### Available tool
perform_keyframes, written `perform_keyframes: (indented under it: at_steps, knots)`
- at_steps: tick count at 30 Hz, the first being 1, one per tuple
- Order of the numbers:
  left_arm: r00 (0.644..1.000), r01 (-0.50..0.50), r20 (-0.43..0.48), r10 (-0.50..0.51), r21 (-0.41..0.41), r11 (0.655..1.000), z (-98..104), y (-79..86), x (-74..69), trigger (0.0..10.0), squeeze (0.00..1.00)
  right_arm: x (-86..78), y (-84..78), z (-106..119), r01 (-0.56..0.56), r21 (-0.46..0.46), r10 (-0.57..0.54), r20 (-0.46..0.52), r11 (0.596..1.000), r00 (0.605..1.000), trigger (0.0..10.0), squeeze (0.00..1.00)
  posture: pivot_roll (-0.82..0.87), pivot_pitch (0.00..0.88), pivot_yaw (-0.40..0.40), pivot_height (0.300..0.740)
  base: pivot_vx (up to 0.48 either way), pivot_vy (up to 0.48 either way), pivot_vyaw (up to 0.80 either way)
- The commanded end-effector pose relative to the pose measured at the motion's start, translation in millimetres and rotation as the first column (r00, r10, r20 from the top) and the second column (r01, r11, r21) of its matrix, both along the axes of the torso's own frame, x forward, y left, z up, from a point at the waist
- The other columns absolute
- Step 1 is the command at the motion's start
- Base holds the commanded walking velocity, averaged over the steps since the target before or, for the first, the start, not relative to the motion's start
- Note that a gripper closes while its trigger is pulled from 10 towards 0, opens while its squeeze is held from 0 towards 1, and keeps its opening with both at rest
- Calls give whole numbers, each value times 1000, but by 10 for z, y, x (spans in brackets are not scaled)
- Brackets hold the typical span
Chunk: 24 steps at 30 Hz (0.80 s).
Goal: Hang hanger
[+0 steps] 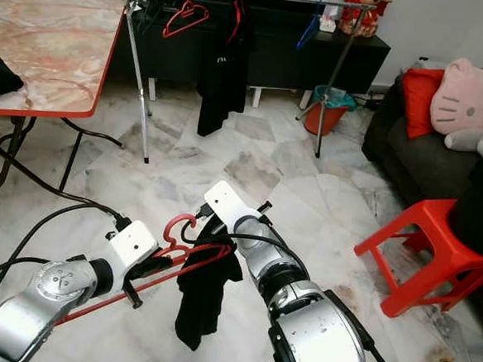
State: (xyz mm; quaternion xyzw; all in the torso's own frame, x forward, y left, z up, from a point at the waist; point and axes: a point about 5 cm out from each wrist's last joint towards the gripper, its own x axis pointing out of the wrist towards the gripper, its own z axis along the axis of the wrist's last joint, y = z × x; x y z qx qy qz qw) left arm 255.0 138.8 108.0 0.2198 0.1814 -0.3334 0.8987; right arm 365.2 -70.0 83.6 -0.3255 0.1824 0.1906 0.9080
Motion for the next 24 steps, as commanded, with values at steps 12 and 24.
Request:
perform_keyframes:
  at_steps: [12,24]
  knots:
    - [979,-195,63,193,28,980,78,260,141,10000,0,62,-85,84,-45,-80,47,25,996,999,10000,0,170,36,-141,740,0,0,0]
    - [972,-183,107,211,-225,957,353,88,178,10000,0,29,-40,44,-113,-130,111,-17,985,994,10000,0,169,41,-143,740,0,0,0]
